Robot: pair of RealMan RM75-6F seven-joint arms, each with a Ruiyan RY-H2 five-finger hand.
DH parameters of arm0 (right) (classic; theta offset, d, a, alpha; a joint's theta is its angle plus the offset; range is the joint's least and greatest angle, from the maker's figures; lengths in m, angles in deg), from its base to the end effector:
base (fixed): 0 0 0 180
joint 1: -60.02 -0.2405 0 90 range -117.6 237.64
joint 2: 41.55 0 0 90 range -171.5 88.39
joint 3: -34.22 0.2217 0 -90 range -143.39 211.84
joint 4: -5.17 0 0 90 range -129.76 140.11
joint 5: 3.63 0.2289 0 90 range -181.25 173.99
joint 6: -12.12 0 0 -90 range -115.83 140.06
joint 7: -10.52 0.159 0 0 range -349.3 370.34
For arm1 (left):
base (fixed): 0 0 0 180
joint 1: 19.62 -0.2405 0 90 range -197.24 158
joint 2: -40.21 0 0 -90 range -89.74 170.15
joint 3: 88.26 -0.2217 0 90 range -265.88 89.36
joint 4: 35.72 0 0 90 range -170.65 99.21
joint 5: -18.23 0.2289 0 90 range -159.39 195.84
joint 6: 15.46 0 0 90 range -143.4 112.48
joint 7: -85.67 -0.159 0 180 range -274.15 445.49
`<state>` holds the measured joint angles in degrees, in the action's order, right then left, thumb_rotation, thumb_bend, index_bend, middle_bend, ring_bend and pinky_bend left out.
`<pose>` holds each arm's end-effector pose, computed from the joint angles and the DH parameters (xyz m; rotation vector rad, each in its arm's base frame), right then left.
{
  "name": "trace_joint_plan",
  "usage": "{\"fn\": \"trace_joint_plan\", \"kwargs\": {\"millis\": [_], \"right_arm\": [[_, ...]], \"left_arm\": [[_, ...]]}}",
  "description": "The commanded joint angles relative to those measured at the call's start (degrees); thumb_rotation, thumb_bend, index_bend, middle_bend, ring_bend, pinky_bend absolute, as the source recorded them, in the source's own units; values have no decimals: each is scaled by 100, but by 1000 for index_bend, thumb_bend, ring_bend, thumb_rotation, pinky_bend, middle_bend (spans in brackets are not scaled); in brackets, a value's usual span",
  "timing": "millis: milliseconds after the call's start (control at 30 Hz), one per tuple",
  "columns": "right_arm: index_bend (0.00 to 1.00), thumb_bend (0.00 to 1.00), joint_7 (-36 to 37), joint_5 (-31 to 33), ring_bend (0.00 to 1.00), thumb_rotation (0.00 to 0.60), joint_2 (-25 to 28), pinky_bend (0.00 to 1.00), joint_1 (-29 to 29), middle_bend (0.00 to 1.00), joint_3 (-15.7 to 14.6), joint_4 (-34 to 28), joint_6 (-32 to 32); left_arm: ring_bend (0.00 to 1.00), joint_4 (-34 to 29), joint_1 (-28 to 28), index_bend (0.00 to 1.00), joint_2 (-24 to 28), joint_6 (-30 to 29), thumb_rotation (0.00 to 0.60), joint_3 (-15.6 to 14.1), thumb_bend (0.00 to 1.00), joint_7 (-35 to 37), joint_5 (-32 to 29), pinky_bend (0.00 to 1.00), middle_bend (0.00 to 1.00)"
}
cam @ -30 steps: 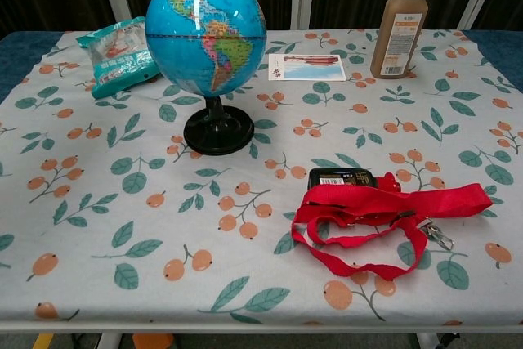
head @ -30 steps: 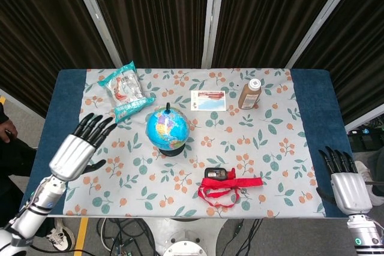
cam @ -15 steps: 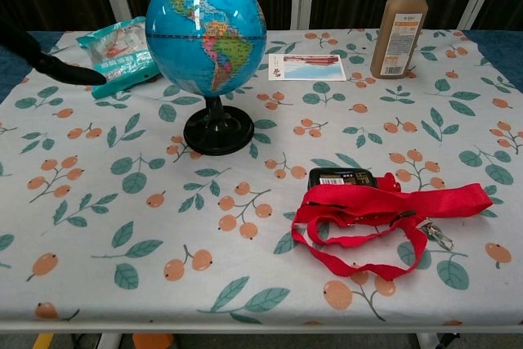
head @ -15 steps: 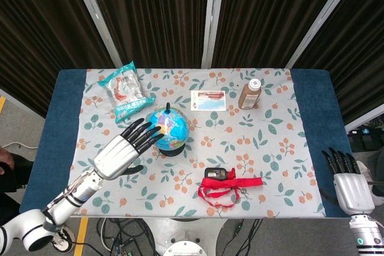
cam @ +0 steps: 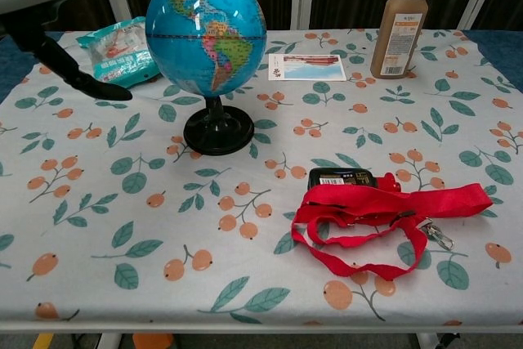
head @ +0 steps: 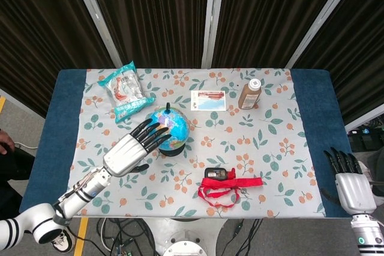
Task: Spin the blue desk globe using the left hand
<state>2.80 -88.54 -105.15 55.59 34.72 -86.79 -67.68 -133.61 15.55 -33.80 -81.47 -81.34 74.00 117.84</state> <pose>-0.3038 -0.1821 0.1120 1.4896 -0.8951 0.6965 -0.0822 0.2742 0.0261 -2.0688 -0.4769 -1.2628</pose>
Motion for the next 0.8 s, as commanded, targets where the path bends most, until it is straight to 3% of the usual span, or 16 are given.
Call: {"fn": "trace_joint_plan", "kwargs": {"millis": [33, 800], "right_arm": [[0, 109, -2, -8, 0, 600, -4, 0, -3, 0, -2, 3, 2], [0, 110, -5, 27, 0, 600, -15, 0, 2, 0, 13, 10, 5]], "left_arm": [[0, 25, 14, 55, -30, -21, 600, -16, 129, 26, -39, 0, 63], [0, 204, 154, 55, -216, -12, 600, -178, 129, 71, -237, 0, 67]]}}
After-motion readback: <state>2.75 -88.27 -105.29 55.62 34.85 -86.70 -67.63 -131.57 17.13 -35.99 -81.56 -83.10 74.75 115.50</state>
